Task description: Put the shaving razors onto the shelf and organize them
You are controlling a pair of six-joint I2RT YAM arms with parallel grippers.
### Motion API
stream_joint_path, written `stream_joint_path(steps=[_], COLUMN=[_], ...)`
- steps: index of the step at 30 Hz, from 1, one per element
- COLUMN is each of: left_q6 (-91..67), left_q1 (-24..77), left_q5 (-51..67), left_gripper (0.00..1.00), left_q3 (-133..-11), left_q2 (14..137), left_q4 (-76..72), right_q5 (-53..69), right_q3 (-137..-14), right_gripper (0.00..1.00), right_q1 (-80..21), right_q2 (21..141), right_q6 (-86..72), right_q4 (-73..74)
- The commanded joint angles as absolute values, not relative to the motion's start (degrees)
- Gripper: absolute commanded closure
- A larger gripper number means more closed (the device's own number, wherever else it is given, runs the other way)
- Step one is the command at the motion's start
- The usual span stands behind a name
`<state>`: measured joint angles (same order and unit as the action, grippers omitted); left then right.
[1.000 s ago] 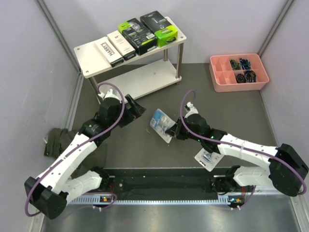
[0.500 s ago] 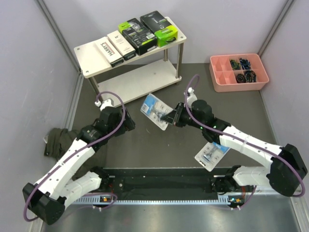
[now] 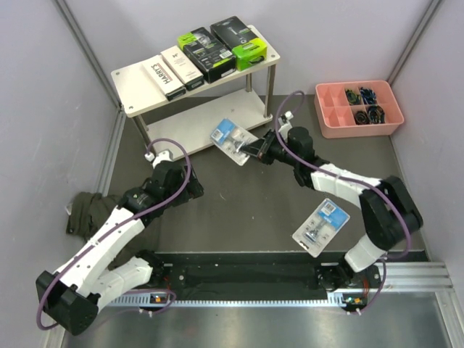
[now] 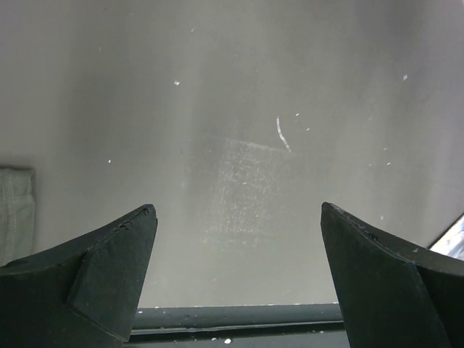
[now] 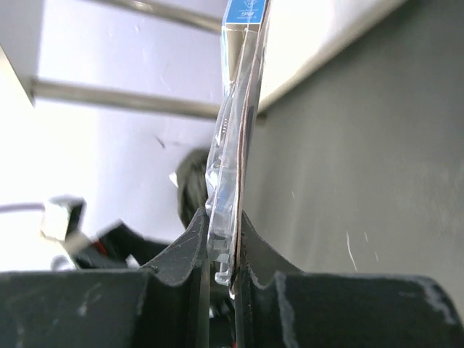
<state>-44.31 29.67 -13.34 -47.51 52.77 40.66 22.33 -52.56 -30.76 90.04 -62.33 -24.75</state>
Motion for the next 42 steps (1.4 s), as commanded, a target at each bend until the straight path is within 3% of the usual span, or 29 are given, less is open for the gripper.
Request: stream_joint_path(steps=[1, 9, 30, 39, 42], left_q6=[-43.9, -44.5, -45.1, -45.5, -45.6], left_q1=[29.4, 29.4, 29.4, 29.4, 29.4], left_q5=[-13.3, -12.6, -12.0, -11.5, -11.3], left_gripper=[0.01, 0.01, 0.01, 0.01, 0.01], left_q3=[-46.1, -45.3, -43.5, -43.3, -43.1], left_q2=[52.9, 52.7, 49.2, 49.5, 49.5], left_q4=[39.4, 38.9, 40.2, 40.0, 39.7], right_q5=[24.0, 20.3, 12.4, 12.2, 12.0], right_q3=[-61.3, -72.2, -96.6, -96.0, -97.3], right_gripper=[1.00, 1.00, 1.00, 0.84, 0.65], right_q1=[-28.8, -26.5, -23.9, -22.9, -22.7], right_q2=[95.8, 109.1, 131.5, 131.8, 131.4], right_q6=[-66.9, -73.3, -79.6, -80.3, -78.7], right_q4=[-36.9, -41.7, -25.5, -19.9, -16.6])
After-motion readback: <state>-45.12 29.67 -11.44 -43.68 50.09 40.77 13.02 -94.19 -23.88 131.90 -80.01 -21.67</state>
